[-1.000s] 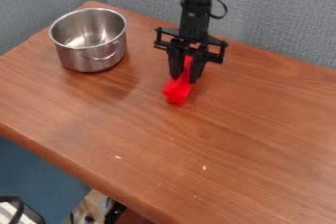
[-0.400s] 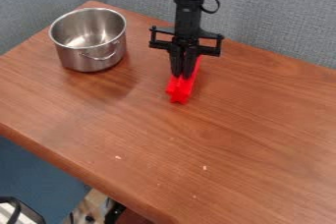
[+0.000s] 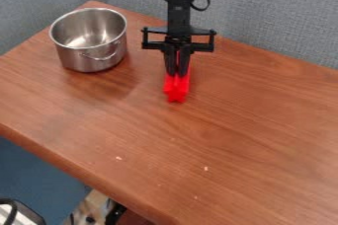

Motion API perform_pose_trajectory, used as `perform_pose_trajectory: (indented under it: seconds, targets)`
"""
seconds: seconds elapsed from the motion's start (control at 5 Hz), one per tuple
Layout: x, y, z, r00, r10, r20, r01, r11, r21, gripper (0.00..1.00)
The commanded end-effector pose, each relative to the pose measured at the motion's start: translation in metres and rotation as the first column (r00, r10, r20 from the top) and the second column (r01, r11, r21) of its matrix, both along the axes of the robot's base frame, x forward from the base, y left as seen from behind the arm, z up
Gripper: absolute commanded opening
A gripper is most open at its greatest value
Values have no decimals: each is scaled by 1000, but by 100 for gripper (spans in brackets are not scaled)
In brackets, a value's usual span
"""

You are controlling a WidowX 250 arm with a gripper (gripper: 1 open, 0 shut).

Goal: Put the red object in the metal pot

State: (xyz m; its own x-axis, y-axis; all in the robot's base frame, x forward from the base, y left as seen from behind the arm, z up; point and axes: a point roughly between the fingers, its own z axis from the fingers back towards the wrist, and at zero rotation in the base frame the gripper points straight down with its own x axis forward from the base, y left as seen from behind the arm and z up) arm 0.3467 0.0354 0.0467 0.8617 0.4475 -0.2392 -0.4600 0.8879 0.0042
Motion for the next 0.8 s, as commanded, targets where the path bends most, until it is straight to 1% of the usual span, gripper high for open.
perform_pose_trajectory:
  seconds: [0.0,0.2,0.4,0.6]
  targets:
    - [5,5,12,995,93,33,-93,996,-3,0]
    - [6,5,15,987,157,28,-157,988,-7,0]
    - [8,4,15,997,77,25,-77,997,-12,0]
    - [9,2,16,1000,-4,23,5,1000,-18,0]
